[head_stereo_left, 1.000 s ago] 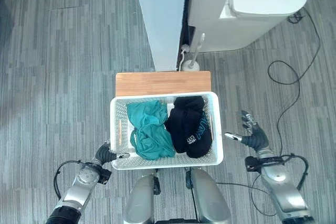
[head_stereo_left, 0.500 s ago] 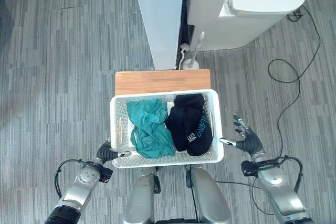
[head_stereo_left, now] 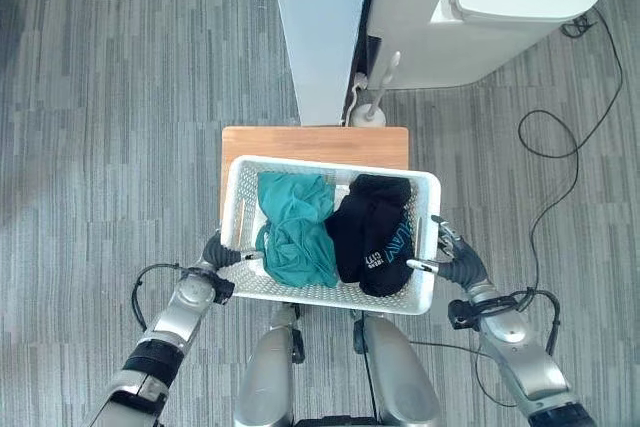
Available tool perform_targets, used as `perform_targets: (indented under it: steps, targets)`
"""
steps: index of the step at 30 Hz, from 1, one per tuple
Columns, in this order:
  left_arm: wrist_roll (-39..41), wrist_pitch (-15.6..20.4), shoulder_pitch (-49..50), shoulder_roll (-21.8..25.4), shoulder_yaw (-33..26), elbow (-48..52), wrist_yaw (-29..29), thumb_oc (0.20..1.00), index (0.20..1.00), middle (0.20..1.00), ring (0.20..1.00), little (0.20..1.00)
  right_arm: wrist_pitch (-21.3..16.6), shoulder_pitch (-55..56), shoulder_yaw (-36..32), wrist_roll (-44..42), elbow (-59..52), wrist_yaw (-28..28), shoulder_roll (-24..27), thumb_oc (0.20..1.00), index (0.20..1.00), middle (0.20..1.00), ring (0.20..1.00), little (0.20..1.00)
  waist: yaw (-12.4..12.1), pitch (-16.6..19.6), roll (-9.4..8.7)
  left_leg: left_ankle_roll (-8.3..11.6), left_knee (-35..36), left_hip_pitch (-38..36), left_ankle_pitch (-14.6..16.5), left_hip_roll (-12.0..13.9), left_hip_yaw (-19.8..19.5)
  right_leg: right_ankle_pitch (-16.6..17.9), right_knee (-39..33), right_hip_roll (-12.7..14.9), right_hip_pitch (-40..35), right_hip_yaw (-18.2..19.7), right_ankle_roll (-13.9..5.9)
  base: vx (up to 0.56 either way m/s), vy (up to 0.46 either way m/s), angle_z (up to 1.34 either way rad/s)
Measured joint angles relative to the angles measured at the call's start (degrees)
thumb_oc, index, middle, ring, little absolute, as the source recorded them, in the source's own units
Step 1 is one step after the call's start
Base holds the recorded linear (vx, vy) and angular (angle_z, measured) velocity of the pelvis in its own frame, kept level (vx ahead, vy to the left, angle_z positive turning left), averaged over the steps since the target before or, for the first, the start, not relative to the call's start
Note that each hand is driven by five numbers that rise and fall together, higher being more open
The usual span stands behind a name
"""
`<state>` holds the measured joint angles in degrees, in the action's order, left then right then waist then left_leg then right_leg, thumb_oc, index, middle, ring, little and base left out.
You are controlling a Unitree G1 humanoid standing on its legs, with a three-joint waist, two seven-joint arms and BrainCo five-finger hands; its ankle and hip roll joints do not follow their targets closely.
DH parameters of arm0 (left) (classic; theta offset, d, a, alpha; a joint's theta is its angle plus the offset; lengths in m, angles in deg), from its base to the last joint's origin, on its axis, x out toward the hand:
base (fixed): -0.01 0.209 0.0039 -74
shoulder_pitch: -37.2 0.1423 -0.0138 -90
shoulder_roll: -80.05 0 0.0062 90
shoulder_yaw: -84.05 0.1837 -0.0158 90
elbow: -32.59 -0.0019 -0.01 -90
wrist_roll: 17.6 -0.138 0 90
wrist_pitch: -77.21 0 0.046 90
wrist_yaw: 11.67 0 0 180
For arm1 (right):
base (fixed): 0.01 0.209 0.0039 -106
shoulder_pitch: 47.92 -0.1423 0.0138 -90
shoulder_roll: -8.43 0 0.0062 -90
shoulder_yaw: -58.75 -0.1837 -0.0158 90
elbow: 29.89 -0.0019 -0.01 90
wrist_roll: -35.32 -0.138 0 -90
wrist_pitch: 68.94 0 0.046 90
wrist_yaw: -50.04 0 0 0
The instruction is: Grab the laundry basket,head to the washer,open it,put in the laundry and shut it.
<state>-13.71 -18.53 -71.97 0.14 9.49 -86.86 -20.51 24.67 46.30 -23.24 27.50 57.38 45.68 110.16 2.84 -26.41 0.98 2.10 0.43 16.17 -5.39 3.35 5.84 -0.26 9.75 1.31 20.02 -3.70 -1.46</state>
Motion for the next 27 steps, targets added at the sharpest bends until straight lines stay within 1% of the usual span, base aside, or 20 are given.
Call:
perform_targets:
  steps: [3, 5, 9, 15, 17, 24, 25, 27]
  targets:
    - [-0.01, 0.44, -3.07, -0.85, 1.13, -2.02, -1.98, 1.000, 1.000, 1.000, 1.000, 1.000, 0.26, -0.56, 0.30, 1.97, 1.42, -0.60, -0.04, 1.000, 1.000, 1.000, 1.000, 1.000, -0.13, -0.08, -0.14, 0.00, -0.04, 0.23, 0.00, -0.06, -0.07, -0.02, 0.01, 0.05, 0.17, -0.04, -0.03, 0.01, 0.004, 0.01]
    - [0.00, 1.77, -4.79, -1.07, 1.00, -3.07, -2.34, 1.000, 1.000, 1.000, 1.000, 1.000, 0.22, -0.65, 0.18, 2.77, 1.72, -0.67, -0.04, 1.000, 1.000, 1.000, 1.000, 1.000, -0.12, -0.08, -0.15, 0.00, -0.19, 1.12, -0.01, -0.12, -0.15, 0.00, 0.20, 0.11, 1.03, -0.07, -0.04, 0.00, 0.000, 0.00]
    - [0.01, 2.39, -4.10, -0.36, 0.93, -2.89, -2.33, 1.000, 1.000, 1.000, 1.000, 1.000, -0.64, 2.25, -0.39, 4.20, 0.20, -0.39, 0.21, 1.000, 1.000, 1.000, 1.000, 1.000, 0.70, -0.35, -0.63, 0.00, -0.22, 1.16, -0.04, -0.28, 0.03, 0.03, 0.20, 0.23, 1.17, 0.13, -0.11, 0.00, 0.005, -0.01]
    - [0.01, 2.72, -3.63, 0.08, 0.43, -3.08, -2.33, 1.000, 1.000, 1.000, 1.000, 1.000, -0.59, 6.66, -7.68, 5.90, -1.31, -0.54, 0.47, 1.000, 1.000, 1.000, 1.000, 1.000, 1.21, -0.57, -1.04, -0.31, -0.30, 0.44, 0.16, -0.56, 1.34, 0.49, 0.09, 0.39, 1.01, 1.55, -0.70, 0.00, 0.026, -0.11]
    - [0.01, 2.73, -3.56, 0.28, 0.39, -3.07, -2.33, 1.000, 1.000, 1.000, 1.000, 1.000, -0.27, 7.47, -8.54, 6.58, -0.13, -0.92, 0.76, 1.000, 1.000, 1.000, 1.000, 1.000, 1.33, -0.63, -1.18, -0.36, -0.30, 0.29, 0.20, -0.66, 1.41, 0.48, -0.02, 0.50, 0.92, 1.66, -0.79, -0.01, 0.015, -0.03]
    - [0.04, 2.56, -2.65, 0.54, 0.45, -1.44, -2.25, 1.000, 1.000, 1.000, 1.000, 1.000, 0.61, 5.42, -8.54, 6.49, 5.98, -3.12, -0.54, 1.000, 1.000, 1.000, 1.000, 1.000, 1.20, -0.68, -1.27, -0.79, -0.29, 0.23, 0.44, -1.02, 2.78, 0.77, 0.03, 0.74, 1.42, 2.84, -1.06, 0.00, 0.012, -0.07]
    - [0.05, 2.54, -2.17, 0.63, 0.44, -0.79, -2.24, 1.000, 1.000, 1.000, 1.000, 1.000, 0.62, 5.24, -8.14, 6.42, 6.24, -3.16, -0.77, 1.000, 1.000, 1.000, 1.000, 1.000, 1.20, -0.68, -1.27, -0.86, -0.29, 0.24, 0.47, -1.05, 2.79, 0.82, 0.05, 0.77, 1.42, 2.85, -1.04, -0.01, 0.020, -0.04]
    - [0.18, 2.60, -1.87, 0.68, 0.48, -0.33, -2.21, 1.000, 1.000, 1.000, 1.000, 1.000, 0.96, 1.65, -5.03, 6.36, 8.49, -3.20, -1.21, 1.000, 1.000, 1.000, 1.000, 1.000, 1.12, -0.67, -1.26, -0.91, -0.30, 0.41, 0.50, -1.10, 2.78, 0.83, 0.05, 0.82, 1.59, 2.86, -1.04, 0.00, 0.000, 0.00]
